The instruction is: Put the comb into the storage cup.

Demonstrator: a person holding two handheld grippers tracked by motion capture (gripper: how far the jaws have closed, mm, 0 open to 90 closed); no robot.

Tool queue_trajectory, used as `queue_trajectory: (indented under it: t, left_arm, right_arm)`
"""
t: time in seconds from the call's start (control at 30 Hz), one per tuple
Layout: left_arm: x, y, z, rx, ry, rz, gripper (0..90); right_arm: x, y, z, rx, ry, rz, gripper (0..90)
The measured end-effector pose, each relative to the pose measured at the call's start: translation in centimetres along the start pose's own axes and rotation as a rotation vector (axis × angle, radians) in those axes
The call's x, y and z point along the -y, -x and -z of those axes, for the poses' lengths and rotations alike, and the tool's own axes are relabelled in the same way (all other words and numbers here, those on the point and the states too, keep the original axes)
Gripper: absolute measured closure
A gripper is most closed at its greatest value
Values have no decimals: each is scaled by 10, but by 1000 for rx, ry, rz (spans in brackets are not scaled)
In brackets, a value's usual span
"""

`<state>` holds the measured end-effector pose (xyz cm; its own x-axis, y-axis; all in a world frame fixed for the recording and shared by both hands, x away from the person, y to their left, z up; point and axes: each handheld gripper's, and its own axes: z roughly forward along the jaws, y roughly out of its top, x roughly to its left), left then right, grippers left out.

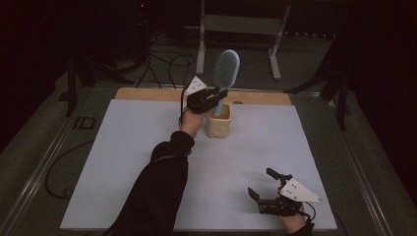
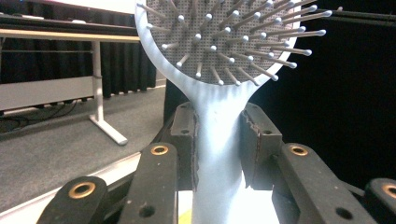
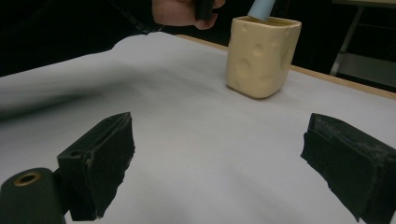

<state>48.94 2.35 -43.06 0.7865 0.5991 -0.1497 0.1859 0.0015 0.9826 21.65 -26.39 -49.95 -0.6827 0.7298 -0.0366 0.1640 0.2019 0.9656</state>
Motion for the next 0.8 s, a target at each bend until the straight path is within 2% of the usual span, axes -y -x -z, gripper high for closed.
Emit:
queue_trajectory:
  t: [0.13,0.27,0.4,0.53,0.8]
  left_arm:
    - [3,1,0,-11,-4,-10,698]
    - [9,2,-1,-7,-13,0,698]
    - [16,4,-4,-30,-42,-20,698]
    - [20,5,-4,-32,-46,-21,697]
    - [25,8,-3,-76,-53,-40,694]
  right_arm:
    - [0,0,0,-1,1,1,88]
    - [0,0,0,0,1,1,88]
    - [0,0,0,-1,0,1,88]
    - [0,1,0,-2,1,-2,88]
    - [0,0,0,-2,1,-6,88]
